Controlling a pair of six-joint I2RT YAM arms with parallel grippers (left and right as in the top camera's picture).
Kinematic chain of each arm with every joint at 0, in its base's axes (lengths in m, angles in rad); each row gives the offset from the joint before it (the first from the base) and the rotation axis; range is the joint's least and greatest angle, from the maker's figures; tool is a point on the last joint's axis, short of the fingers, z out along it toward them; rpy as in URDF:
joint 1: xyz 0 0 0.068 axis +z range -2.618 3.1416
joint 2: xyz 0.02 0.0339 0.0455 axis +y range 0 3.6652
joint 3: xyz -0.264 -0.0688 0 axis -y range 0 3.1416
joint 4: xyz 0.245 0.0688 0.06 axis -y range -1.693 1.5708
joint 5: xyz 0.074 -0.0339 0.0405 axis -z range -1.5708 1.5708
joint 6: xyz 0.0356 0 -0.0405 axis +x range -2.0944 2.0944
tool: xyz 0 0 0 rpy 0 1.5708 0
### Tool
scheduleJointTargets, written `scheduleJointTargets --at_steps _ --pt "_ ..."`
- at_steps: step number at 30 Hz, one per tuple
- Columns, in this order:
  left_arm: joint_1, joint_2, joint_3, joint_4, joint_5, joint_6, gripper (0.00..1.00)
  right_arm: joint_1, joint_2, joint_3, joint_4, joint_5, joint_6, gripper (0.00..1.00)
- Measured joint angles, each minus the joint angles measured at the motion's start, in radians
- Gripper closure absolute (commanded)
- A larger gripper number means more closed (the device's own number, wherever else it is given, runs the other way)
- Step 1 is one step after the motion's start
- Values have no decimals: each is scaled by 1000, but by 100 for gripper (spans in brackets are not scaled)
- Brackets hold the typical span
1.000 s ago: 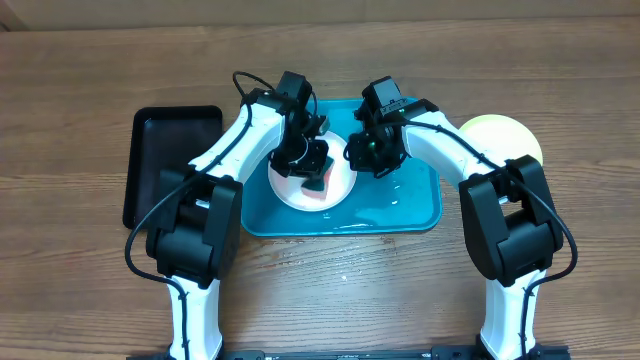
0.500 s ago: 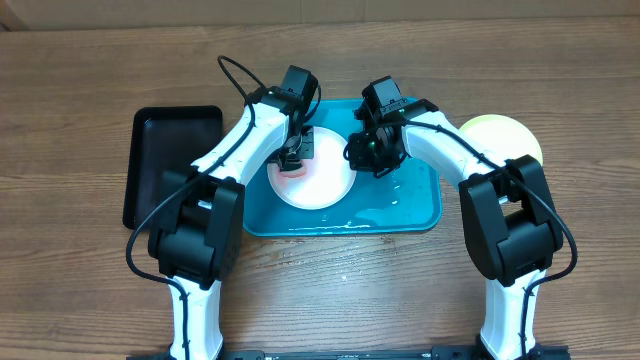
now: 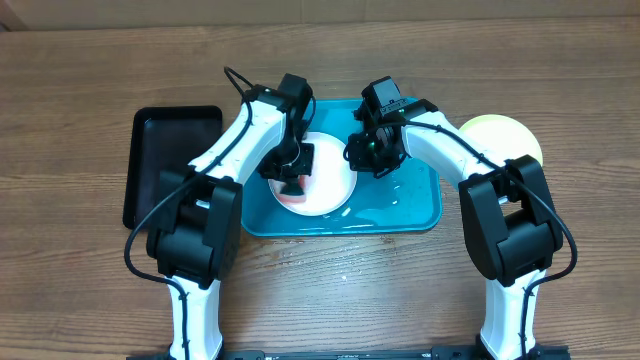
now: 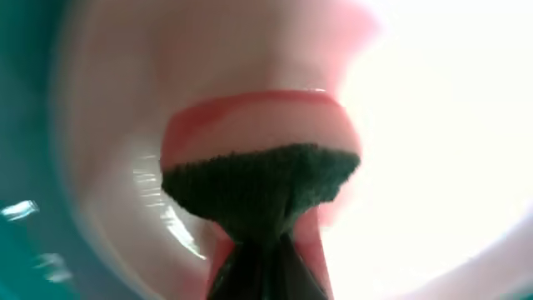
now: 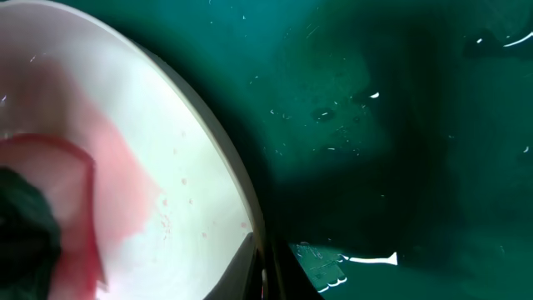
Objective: Clean dirty plates on tray and stack at the side
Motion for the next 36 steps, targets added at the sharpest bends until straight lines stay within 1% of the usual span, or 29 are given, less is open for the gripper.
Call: scheduleJointTargets --at_steps 5,8,10,12,15,20,24,26,30,33,36 --pt "0 0 0 72 122 51 96 0 0 0 -2 0 0 95" --pt "0 0 0 141 136 60 96 0 0 0 -1 0 1 95" --pt "0 0 0 188 114 62 96 0 0 0 0 0 2 95" --pt "0 0 0 229 61 59 96 0 0 0 -1 0 3 95" --pt "-2 0 0 256 -76 20 96 0 0 0 0 0 3 95" --pt "-9 0 0 201 -275 -85 96 0 0 0 3 0 3 95" --pt "-25 0 1 93 -342 -130 96 0 2 0 6 -2 3 95" --pt "-38 0 1 32 -347 -135 96 1 3 0 5 -7 2 95" --pt "-64 0 1 -19 -324 -121 96 1 4 0 5 -8 0 95" --pt "-77 0 1 -12 -269 -83 96 1 4 0 5 -8 0 95" --pt "-85 0 1 31 -203 -47 96 1 4 0 5 -6 0 95"
